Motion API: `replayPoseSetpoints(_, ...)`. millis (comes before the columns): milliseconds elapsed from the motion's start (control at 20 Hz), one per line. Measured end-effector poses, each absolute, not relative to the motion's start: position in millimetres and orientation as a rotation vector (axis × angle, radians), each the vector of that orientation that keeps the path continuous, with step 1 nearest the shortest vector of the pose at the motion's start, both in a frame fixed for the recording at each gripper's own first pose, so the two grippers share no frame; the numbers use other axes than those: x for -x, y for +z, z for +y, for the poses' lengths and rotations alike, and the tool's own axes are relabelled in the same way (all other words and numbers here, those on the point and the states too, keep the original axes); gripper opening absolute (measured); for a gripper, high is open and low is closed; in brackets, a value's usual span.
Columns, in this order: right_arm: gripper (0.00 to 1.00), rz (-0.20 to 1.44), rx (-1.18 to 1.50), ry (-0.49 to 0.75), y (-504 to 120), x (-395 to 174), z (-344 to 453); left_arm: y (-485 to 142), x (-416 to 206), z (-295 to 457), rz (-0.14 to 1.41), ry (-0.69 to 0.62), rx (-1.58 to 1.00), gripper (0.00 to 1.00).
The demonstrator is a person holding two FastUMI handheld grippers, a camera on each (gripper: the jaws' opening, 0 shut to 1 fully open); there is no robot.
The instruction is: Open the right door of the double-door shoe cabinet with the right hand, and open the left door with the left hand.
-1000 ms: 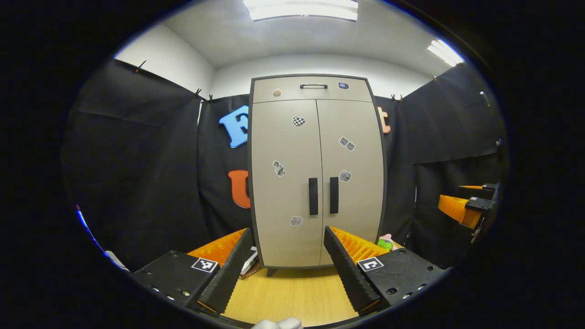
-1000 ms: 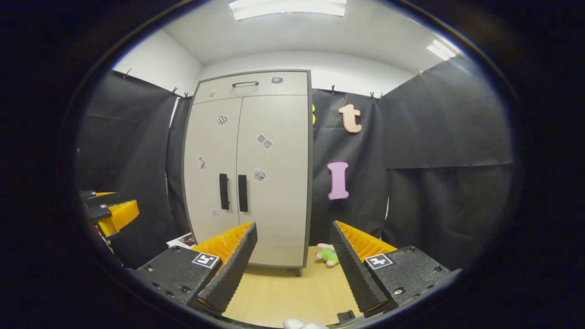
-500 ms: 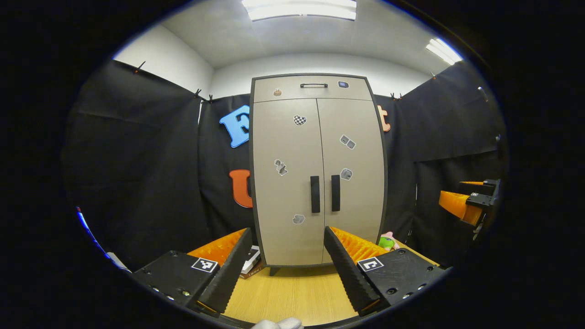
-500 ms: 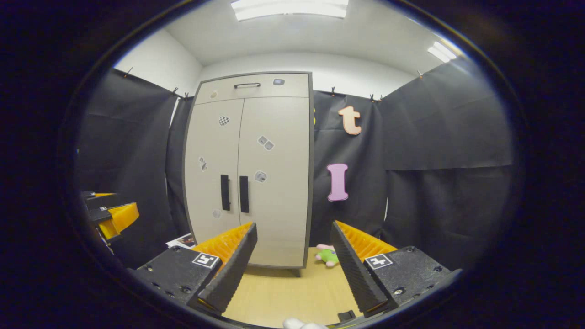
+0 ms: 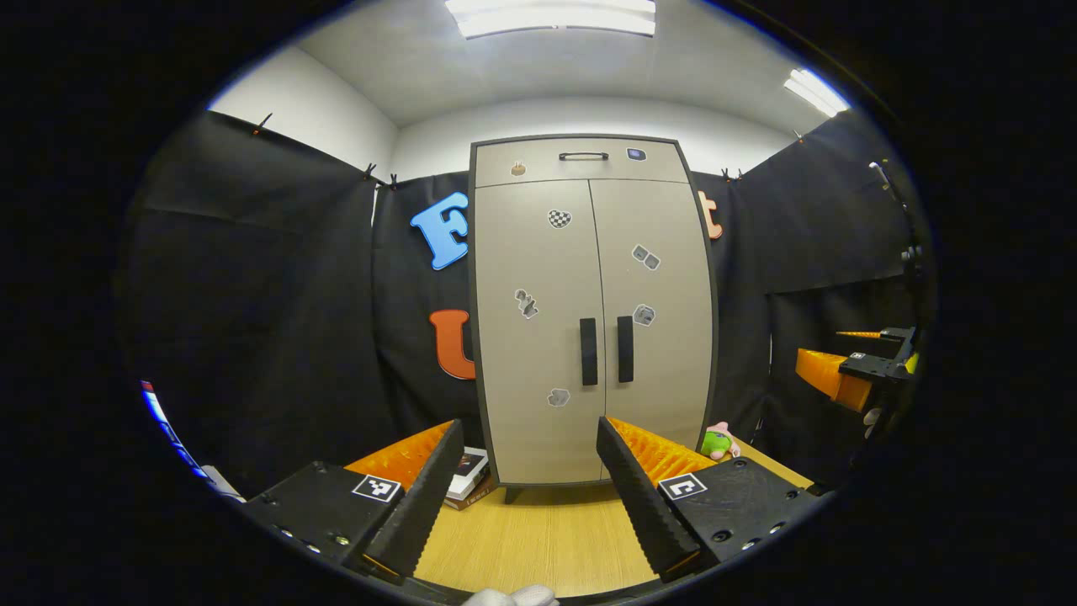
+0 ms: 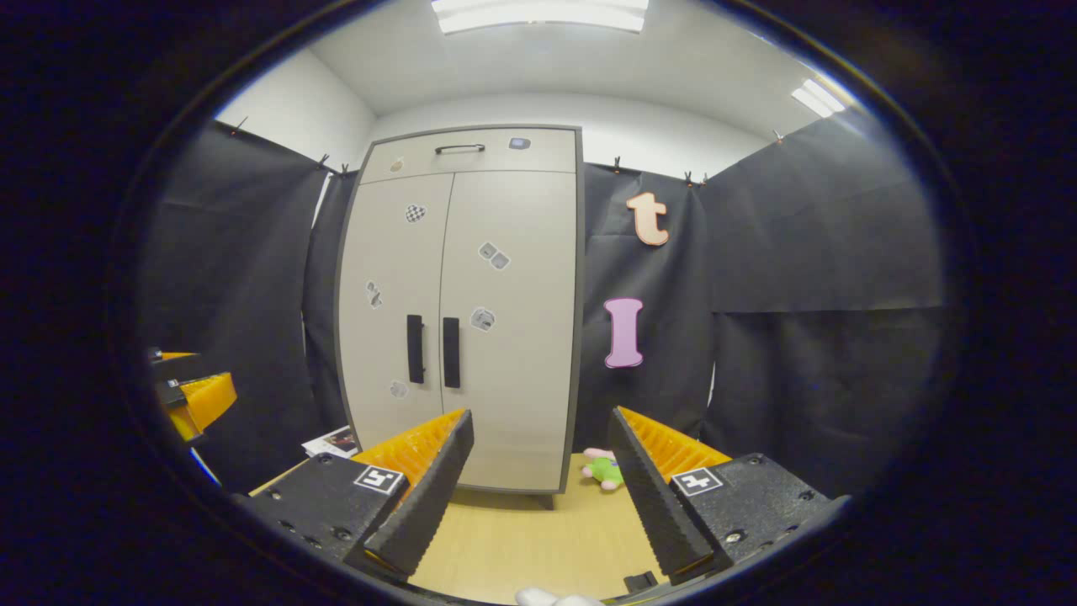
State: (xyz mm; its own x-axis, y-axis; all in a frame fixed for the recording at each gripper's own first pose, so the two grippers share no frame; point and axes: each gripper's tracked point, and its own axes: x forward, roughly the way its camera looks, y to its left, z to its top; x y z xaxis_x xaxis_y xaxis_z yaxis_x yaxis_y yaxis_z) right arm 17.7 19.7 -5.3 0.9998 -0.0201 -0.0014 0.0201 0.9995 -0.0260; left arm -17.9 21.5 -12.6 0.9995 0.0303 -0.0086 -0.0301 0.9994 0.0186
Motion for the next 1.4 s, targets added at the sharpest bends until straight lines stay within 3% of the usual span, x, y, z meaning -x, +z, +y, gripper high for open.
replayPoseSetpoints(300, 1.0, 0.006, 0.013, 0.03, -8, -82, 53, -19, 26, 37, 0.017, 0.093, -0.03, 0.96)
replayPoseSetpoints(800, 0.98, 0.047, -0.036, 0.131, -11, -249, 141, -25, 21, 63, 0.051, 0.263, -0.038, 0.96)
replayPoseSetpoints(1000, 0.91, 0.074, -0.013, 0.115, -18, -303, 160, -28, 16, 68, 0.063, 0.31, -0.033, 0.96)
replayPoseSetpoints(1400, 0.74, 0.132, -0.029, 0.089, -22, -351, 169, -33, 6, 73, 0.077, 0.338, -0.035, 0.96)
